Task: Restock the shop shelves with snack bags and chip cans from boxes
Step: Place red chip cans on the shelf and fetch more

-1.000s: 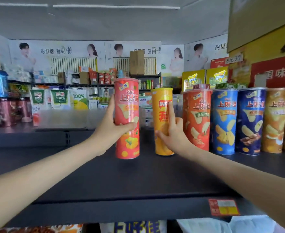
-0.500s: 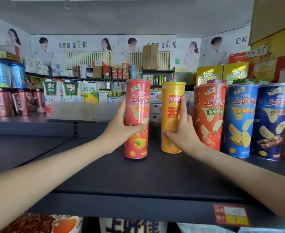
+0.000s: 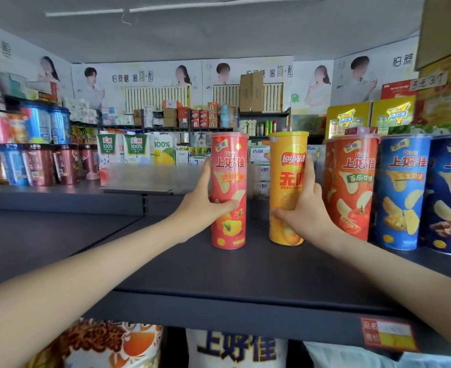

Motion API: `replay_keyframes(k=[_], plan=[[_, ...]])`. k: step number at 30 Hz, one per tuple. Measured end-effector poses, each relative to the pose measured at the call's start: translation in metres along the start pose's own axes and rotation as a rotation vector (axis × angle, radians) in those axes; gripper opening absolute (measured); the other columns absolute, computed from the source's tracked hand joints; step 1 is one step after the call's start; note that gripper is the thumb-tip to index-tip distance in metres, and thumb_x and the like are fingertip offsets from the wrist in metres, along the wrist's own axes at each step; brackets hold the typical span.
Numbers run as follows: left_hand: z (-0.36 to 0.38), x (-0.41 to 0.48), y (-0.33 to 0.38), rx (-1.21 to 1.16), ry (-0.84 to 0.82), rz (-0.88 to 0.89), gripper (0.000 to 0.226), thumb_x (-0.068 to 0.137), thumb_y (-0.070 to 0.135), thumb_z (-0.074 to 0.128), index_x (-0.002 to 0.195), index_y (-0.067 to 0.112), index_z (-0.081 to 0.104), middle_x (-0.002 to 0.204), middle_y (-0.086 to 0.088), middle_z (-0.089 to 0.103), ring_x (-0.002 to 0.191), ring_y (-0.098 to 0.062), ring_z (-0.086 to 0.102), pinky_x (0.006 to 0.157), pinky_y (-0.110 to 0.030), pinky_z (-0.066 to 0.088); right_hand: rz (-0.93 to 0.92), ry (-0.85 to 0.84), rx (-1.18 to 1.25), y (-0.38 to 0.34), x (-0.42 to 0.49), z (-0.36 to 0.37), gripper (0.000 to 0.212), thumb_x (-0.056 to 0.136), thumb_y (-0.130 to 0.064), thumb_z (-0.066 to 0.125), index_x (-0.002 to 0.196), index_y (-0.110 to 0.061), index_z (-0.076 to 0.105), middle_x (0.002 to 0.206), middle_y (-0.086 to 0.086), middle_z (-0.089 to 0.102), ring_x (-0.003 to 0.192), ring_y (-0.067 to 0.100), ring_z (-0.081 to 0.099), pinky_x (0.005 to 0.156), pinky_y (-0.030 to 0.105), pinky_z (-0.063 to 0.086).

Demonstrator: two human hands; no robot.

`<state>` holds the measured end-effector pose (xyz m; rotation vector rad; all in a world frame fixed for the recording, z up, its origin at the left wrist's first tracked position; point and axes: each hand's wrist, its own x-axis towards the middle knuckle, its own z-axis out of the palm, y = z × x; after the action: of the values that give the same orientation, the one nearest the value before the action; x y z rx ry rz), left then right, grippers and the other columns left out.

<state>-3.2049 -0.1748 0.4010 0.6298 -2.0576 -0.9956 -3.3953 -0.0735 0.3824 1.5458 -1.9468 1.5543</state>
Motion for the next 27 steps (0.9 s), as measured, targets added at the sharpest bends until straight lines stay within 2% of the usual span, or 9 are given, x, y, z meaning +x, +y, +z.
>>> replay_keyframes(k=[3,5,7,10,14,19,22,24,27], plan=[[-0.003,-0.005,0.008,-0.008,-0.032,-0.091,0.120,0.083,0.033,0.075,0.145,0.045,-0.027,0.144,0.006,0.048,0.119,-0.014,0.054,0.099,-0.038,0.042,0.002,0.055,0.024,-0.013,-0.001,-0.004,0.122,0.072,-0.005,0.080,0.152,-0.028,-0.009,0.132,0.019,0.033,0.119,0.036,0.040,0.097,0.034,0.031],[-0.007,-0.011,0.015,-0.031,-0.006,-0.069,0.122,0.082,0.035,0.077,0.145,0.045,-0.027,0.143,0.008,0.044,0.118,-0.009,0.050,0.099,-0.035,0.039,0.007,0.100,0.071,-0.024,-0.003,-0.011,0.122,0.072,-0.005,0.080,0.152,-0.030,-0.009,0.134,0.017,0.033,0.120,0.032,0.039,0.096,0.033,0.031],[-0.008,-0.021,0.024,-0.063,0.062,-0.001,0.116,0.083,0.031,0.076,0.148,0.045,-0.019,0.138,0.007,0.044,0.108,-0.003,0.048,0.093,-0.027,0.039,-0.002,0.124,0.118,-0.033,-0.009,-0.018,0.123,0.070,-0.006,0.082,0.152,-0.032,-0.007,0.137,0.014,0.033,0.121,0.029,0.040,0.097,0.033,0.033],[-0.004,-0.039,0.038,-0.055,0.160,0.158,0.098,0.084,0.026,0.074,0.149,0.047,0.004,0.111,0.011,0.055,0.089,0.004,0.056,0.070,-0.014,0.045,-0.037,0.115,0.149,-0.048,-0.025,-0.024,0.125,0.068,-0.009,0.084,0.151,-0.033,-0.006,0.138,0.010,0.034,0.120,0.024,0.040,0.097,0.034,0.036],[0.006,-0.059,0.053,-0.048,0.114,0.277,0.081,0.084,0.037,0.073,0.143,0.056,0.022,0.111,0.009,0.060,0.095,0.002,0.061,0.082,-0.020,0.051,-0.143,0.075,0.202,-0.074,-0.047,-0.021,0.126,0.067,-0.016,0.085,0.151,-0.034,-0.007,0.138,0.002,0.035,0.129,0.022,0.038,0.107,0.042,0.037],[-0.003,-0.067,0.063,-0.108,0.026,0.288,0.083,0.081,0.032,0.077,0.138,0.060,0.024,0.113,0.014,0.066,0.099,0.000,0.065,0.088,-0.025,0.052,-0.282,0.098,0.229,-0.100,-0.053,0.001,0.119,0.063,-0.027,0.077,0.150,-0.034,-0.005,0.137,0.006,0.038,0.127,0.024,0.042,0.106,0.047,0.040],[-0.018,-0.072,0.060,-0.077,0.065,0.291,0.097,0.076,0.024,0.081,0.142,0.059,0.018,0.111,0.013,0.066,0.101,-0.003,0.066,0.091,-0.033,0.055,-0.300,0.039,0.263,-0.112,-0.052,0.011,0.124,0.060,-0.026,0.078,0.150,-0.035,-0.006,0.134,-0.001,0.036,0.125,0.012,0.041,0.106,0.039,0.039],[-0.030,-0.076,0.054,-0.096,0.097,0.276,0.097,0.075,0.023,0.083,0.137,0.062,0.021,0.111,0.008,0.068,0.100,-0.008,0.068,0.089,-0.040,0.056,-0.295,-0.099,0.303,-0.116,-0.055,0.012,0.127,0.062,-0.021,0.085,0.147,-0.045,-0.006,0.136,-0.012,0.032,0.125,-0.002,0.038,0.103,0.033,0.039],[-0.051,-0.082,0.043,-0.161,0.136,0.239,0.094,0.068,0.027,0.087,0.129,0.063,0.026,0.120,0.007,0.067,0.109,-0.012,0.065,0.093,-0.041,0.053,-0.260,-0.272,0.429,-0.118,-0.058,0.003,0.099,0.083,-0.018,0.074,0.148,-0.045,0.005,0.137,-0.016,0.036,0.118,-0.012,0.044,0.089,0.013,0.047]])
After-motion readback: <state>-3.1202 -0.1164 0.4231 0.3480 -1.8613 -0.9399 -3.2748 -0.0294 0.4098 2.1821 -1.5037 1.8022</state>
